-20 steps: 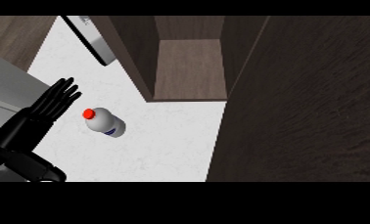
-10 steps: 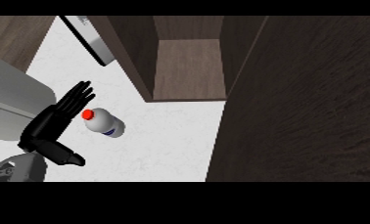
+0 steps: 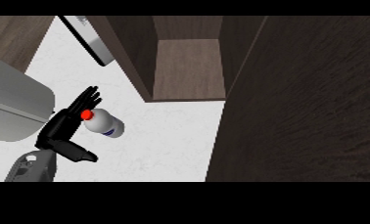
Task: Pick up the bottled water, place it into the cabinet and close the cabinet
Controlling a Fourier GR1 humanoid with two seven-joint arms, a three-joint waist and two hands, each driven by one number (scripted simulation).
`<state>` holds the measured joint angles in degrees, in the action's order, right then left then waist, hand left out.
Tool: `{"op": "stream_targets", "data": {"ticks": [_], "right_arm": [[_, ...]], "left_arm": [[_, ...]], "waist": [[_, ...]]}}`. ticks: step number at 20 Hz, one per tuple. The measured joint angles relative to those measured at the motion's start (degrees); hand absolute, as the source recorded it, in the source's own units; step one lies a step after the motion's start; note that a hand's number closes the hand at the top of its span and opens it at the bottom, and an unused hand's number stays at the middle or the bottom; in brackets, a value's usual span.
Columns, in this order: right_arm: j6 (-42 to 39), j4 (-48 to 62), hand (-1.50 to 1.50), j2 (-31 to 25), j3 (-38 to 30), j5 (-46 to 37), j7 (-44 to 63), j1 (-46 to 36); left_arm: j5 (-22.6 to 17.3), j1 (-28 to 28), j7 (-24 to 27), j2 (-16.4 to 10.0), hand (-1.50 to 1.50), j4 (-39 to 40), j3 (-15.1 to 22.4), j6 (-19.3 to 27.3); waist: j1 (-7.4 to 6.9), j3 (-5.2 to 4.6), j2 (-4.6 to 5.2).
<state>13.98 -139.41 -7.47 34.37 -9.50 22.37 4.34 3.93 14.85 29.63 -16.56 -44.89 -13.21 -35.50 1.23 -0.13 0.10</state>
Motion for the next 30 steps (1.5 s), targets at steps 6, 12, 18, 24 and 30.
{"op": "stream_targets", "data": {"ticks": [6, 12, 18, 24, 30], "right_arm": [[0.5, 0.3, -1.50, -1.0, -0.3, 0.2, -1.3, 0.2], [0.8, 0.1, -1.50, -2.3, -0.6, 0.3, -1.3, 0.2], [1.8, -0.1, -1.50, -3.0, 0.4, 0.3, -1.4, 0.3], [3.1, -0.2, -1.50, -3.3, 1.7, 0.2, -0.4, -0.4], [3.7, -0.6, -1.50, -4.4, 0.2, 0.3, 0.7, -1.6]], "left_arm": [[3.0, 5.3, 7.6, 0.2, -1.50, 11.9, 0.8, 4.5], [3.5, 8.8, 12.4, 1.6, -1.50, 19.3, 0.6, 8.0], [3.0, 10.8, 15.0, 2.4, 1.50, 22.5, 0.6, 8.5], [3.0, 12.4, 15.7, 3.6, 1.50, 23.1, 2.3, 6.8], [7.9, 10.8, 22.1, 5.0, 1.50, 18.1, 7.3, 13.7]], "waist": [[0.30, -0.03, 0.12], [0.46, -0.05, 0.16], [0.38, -0.04, 0.09], [0.28, -0.02, -0.03], [-0.08, 0.01, -0.15]]}}
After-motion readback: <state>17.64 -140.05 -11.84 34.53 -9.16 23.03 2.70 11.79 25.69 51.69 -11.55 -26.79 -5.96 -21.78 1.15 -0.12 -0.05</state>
